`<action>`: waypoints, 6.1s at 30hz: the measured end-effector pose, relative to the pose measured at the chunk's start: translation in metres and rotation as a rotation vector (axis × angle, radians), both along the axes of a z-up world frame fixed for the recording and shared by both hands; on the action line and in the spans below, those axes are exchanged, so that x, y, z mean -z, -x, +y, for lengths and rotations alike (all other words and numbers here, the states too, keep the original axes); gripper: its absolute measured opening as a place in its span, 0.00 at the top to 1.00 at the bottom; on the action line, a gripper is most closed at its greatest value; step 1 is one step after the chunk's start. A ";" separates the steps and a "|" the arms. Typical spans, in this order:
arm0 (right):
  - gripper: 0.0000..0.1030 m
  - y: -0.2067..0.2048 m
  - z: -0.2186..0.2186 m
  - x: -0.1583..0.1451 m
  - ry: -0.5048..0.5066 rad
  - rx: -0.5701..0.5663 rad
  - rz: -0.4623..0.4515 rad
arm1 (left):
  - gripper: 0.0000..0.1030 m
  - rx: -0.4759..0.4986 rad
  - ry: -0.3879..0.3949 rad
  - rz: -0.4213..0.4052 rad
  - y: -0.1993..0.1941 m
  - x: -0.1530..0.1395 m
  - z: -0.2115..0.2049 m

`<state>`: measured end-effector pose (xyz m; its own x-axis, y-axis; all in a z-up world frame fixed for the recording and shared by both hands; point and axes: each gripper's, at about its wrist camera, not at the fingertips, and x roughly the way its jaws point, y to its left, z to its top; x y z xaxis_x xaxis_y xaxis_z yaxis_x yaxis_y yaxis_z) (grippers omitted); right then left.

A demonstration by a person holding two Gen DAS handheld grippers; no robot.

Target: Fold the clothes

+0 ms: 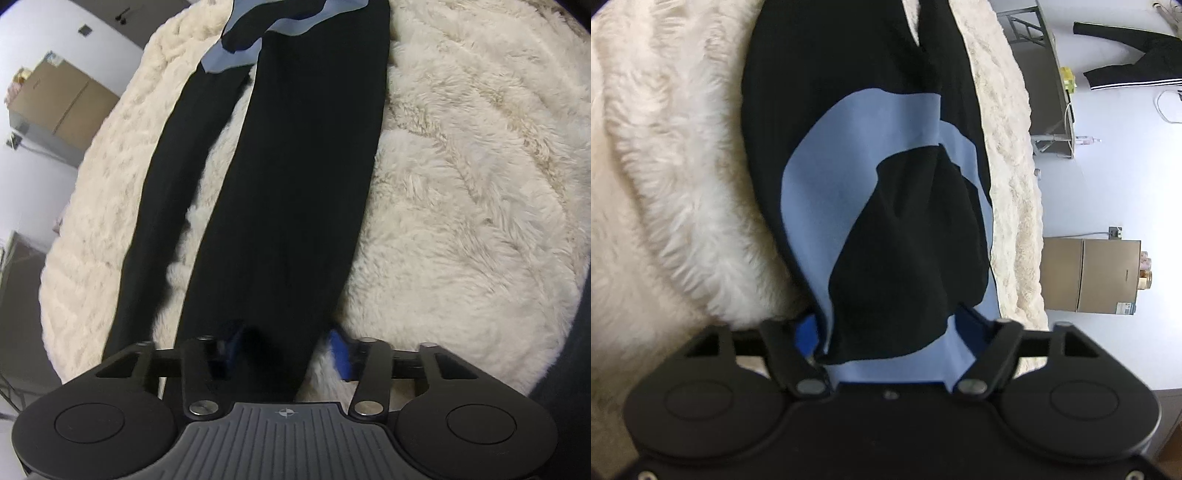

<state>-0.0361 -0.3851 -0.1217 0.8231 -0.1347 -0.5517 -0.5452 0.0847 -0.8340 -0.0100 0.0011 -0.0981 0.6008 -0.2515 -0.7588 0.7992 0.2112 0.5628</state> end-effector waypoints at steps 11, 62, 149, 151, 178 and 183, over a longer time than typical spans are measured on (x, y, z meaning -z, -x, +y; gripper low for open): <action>0.96 -0.014 -0.011 -0.055 -0.196 0.086 -0.089 | 0.96 -0.159 0.247 0.058 -0.044 -0.049 0.013; 0.06 -0.113 -0.065 -0.125 -1.015 0.657 -0.531 | 0.22 -0.588 0.864 0.003 -0.106 -0.002 -0.042; 0.00 -0.103 0.150 0.052 -1.016 0.142 -0.170 | 0.51 -0.667 0.321 -0.202 -0.105 -0.006 0.060; 0.00 -0.103 0.151 0.052 -1.012 0.143 -0.170 | 0.51 -0.681 0.291 -0.218 -0.106 -0.003 0.060; 0.00 -0.103 0.149 0.058 -0.998 0.132 -0.181 | 0.81 -0.711 0.282 0.230 -0.250 -0.039 0.160; 0.00 -0.102 0.150 0.058 -0.999 0.128 -0.187 | 0.63 -0.851 0.404 0.156 -0.249 -0.035 0.199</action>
<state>0.0663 -0.2350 -0.1793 0.9193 0.2228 -0.3244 -0.3513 0.8360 -0.4214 0.2392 0.2002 -0.0627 0.6024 -0.0372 -0.7973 0.3477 0.9114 0.2202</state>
